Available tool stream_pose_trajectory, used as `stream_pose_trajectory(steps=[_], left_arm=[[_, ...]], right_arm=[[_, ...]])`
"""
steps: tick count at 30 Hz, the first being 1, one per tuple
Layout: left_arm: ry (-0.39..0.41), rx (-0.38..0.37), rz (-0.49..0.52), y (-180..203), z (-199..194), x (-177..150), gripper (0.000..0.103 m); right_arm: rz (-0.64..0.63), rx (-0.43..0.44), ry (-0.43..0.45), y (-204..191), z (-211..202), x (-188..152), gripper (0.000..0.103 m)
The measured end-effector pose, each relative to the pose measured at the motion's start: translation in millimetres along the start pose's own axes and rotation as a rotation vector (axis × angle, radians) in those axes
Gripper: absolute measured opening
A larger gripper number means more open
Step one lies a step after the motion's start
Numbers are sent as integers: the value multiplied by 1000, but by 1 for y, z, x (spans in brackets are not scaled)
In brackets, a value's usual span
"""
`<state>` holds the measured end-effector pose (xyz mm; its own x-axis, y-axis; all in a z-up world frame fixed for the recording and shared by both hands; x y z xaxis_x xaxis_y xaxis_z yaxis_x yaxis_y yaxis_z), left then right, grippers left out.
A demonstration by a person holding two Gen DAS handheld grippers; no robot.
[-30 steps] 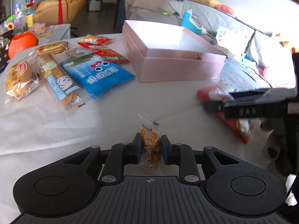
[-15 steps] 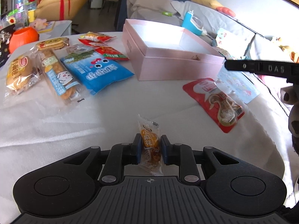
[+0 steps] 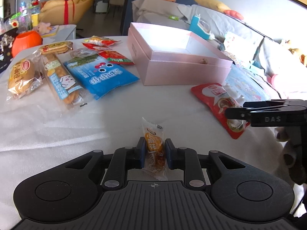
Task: Organize snacks
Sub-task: 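Carry the red bag into the pink box and open the right tool while the left holds the packet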
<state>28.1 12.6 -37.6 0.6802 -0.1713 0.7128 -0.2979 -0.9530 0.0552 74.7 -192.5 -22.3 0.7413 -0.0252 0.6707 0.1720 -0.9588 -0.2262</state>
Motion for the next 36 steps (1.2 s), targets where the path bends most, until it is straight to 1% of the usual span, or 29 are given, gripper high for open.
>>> stream_pose_trajectory(steps=[1,5,7,8,10,12,14,16,19,20,21,23,24,25,27,29,30,31,33,34,36], left_arm=[[0,1,3,0,0,0,25],[-4,0,16,0,1,1,26],[-4,-2,19,1,0,1,26],[-3,-2,22,1,0,0,26],[2,1,30,2,0,-1,26],[12,6,30,2,-1,-2,26],[25,12,15,3,-2,-4,26],[42,20,9,4,-4,-7,26],[68,32,53,8,-6,-10,26],[72,34,63,9,-6,-11,27],[74,35,57,9,-7,-11,27],[77,34,16,7,-9,-13,27],[75,32,-8,7,-10,-13,27],[67,29,-31,6,-11,-14,27],[47,4,-58,3,-14,-14,27],[34,-39,-86,-4,-13,-14,26],[29,-58,-102,-7,-13,-14,26],[22,-73,-118,-10,-13,-13,26],[9,-81,-125,-10,-11,-11,26],[6,-75,-110,-9,-11,-11,26],[1,-50,-61,-3,-10,-10,26]], right_arm=[[2,-10,4,1,3,-1,78],[0,-12,-3,-8,20,10,80],[-21,-2,-18,-16,33,18,81],[-35,-5,-27,-19,41,21,83],[-59,-37,-34,-23,55,28,88],[-65,-48,-26,-27,61,31,89],[-66,-45,-17,-29,58,33,84],[-59,-24,-11,-28,51,32,80],[-68,-17,28,-27,33,32,75],[-76,-24,47,-27,28,32,43],[-84,-26,52,-27,22,33,45],[-76,-3,74,-27,9,37,39],[-81,15,79,-26,3,38,38],[-91,28,73,-26,0,37,39],[-116,40,54,-23,0,34,48],[-118,59,13,-21,6,26,74],[-114,70,-7,-20,10,22,77],[-109,74,-32,-20,16,18,77],[-118,53,-49,-22,25,14,78],[-130,39,-45,-25,29,14,80],[-142,40,-54,-30,37,16,84]])
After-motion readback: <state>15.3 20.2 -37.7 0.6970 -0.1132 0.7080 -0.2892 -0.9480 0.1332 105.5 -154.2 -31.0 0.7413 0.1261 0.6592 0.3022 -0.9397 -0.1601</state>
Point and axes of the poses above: each gripper's, at about its wrist camera, not at the fingertips, and z roughly the way its jaws point, y to its right, x to its top, the point moved 7 cm from there along z, roughly the way its jaws point, and after that the axes turned 12 degrees about z, right-handed, at the moved point
